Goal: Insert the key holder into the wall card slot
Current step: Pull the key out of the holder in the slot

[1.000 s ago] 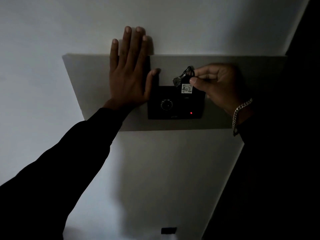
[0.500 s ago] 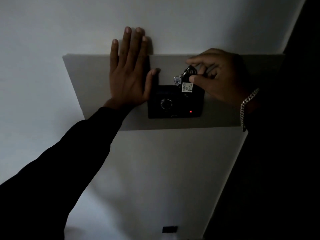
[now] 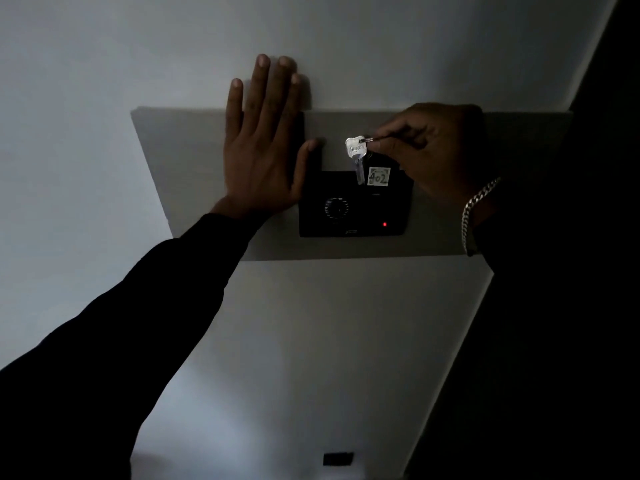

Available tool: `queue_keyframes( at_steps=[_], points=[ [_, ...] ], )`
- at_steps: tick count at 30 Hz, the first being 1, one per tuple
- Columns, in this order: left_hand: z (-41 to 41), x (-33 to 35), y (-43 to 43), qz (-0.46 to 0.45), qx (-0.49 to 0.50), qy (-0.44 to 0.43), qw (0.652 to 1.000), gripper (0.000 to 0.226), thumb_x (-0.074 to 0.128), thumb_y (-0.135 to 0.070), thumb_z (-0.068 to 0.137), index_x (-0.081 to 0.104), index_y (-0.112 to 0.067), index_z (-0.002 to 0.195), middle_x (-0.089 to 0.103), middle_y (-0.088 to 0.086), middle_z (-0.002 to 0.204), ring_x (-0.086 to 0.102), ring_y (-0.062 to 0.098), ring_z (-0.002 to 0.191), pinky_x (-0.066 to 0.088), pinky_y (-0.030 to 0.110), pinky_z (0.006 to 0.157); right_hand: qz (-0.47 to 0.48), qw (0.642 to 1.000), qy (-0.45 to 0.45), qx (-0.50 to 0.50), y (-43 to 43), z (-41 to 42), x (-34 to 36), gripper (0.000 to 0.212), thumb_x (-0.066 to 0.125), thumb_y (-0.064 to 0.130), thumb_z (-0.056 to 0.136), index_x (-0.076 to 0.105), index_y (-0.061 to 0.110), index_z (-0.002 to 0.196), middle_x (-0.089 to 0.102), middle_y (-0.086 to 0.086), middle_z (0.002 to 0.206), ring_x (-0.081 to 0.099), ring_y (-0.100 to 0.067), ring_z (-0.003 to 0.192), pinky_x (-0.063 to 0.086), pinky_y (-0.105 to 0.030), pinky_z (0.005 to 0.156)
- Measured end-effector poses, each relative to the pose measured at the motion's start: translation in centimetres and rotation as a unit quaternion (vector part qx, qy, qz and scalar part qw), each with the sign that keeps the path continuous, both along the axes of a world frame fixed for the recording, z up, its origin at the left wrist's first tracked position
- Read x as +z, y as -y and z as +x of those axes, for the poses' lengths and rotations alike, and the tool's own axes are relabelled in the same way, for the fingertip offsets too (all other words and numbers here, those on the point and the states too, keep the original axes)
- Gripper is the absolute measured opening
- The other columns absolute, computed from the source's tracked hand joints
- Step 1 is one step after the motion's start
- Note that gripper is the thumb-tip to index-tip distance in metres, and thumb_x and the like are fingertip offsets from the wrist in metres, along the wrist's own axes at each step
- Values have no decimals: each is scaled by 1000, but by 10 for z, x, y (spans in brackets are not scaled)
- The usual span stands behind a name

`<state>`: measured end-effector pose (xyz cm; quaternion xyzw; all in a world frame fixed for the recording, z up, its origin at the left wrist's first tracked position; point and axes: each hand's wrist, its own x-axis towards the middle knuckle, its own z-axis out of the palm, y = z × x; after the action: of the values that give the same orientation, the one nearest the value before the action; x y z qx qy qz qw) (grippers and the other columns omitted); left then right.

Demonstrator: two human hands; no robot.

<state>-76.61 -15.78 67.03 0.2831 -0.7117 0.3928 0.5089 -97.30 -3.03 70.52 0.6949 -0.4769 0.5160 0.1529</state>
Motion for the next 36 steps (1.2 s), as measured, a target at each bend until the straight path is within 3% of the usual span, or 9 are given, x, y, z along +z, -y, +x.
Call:
queue_keyframes(
  at_steps=[5, 12, 17, 23, 31, 36],
  points=[
    [-2, 1, 0, -6, 2, -2, 1000, 69, 26, -46, 101, 34, 0, 152, 37, 26, 158, 29, 43, 150, 20, 57, 125, -15, 1000, -3, 19, 2, -2, -3, 25, 77, 29, 82, 77, 5, 88, 73, 1, 85, 68, -6, 77, 51, -13, 72],
    [-3, -1, 3, -27, 10, -14, 999, 69, 32, -46, 99, 37, 1, 150, 39, 26, 157, 30, 43, 150, 23, 58, 124, 5, 998, 38, 58, 8, -2, -8, 17, 75, 14, 83, 74, -1, 90, 73, -4, 88, 66, 0, 73, 54, -19, 70],
    [-3, -6, 3, -7, 33, -19, 999, 75, 36, -50, 98, 27, -2, 155, 32, 24, 162, 23, 41, 153, 15, 59, 125, -14, 998, -2, 64, 9, -3, -9, 16, 74, 11, 84, 74, -3, 92, 74, -14, 90, 73, -24, 82, 59, -35, 79],
    [6, -19, 4, 10, 45, -26, 999, 78, 30, -54, 99, 22, 0, 155, 28, 26, 163, 20, 42, 153, 13, 62, 125, -37, 997, -18, 58, 10, -3, -15, 13, 73, 10, 85, 75, -1, 91, 70, 0, 86, 70, -15, 78, 53, -17, 76],
    [11, -24, 8, 3, 49, -14, 999, 81, 34, -54, 97, 21, 0, 156, 26, 27, 162, 18, 42, 154, 11, 61, 126, -94, 995, -13, 29, 8, -5, -26, 14, 76, 16, 83, 77, 2, 87, 76, -6, 83, 72, -17, 75, 59, -33, 71],
    [11, -23, 6, 15, 55, -9, 998, 81, 37, -53, 96, 22, 0, 155, 27, 24, 163, 18, 41, 154, 13, 61, 125, -89, 995, -14, 31, 7, -5, -27, 15, 75, 19, 86, 77, 5, 92, 76, -10, 82, 71, -20, 73, 58, -34, 69]
  ],
)
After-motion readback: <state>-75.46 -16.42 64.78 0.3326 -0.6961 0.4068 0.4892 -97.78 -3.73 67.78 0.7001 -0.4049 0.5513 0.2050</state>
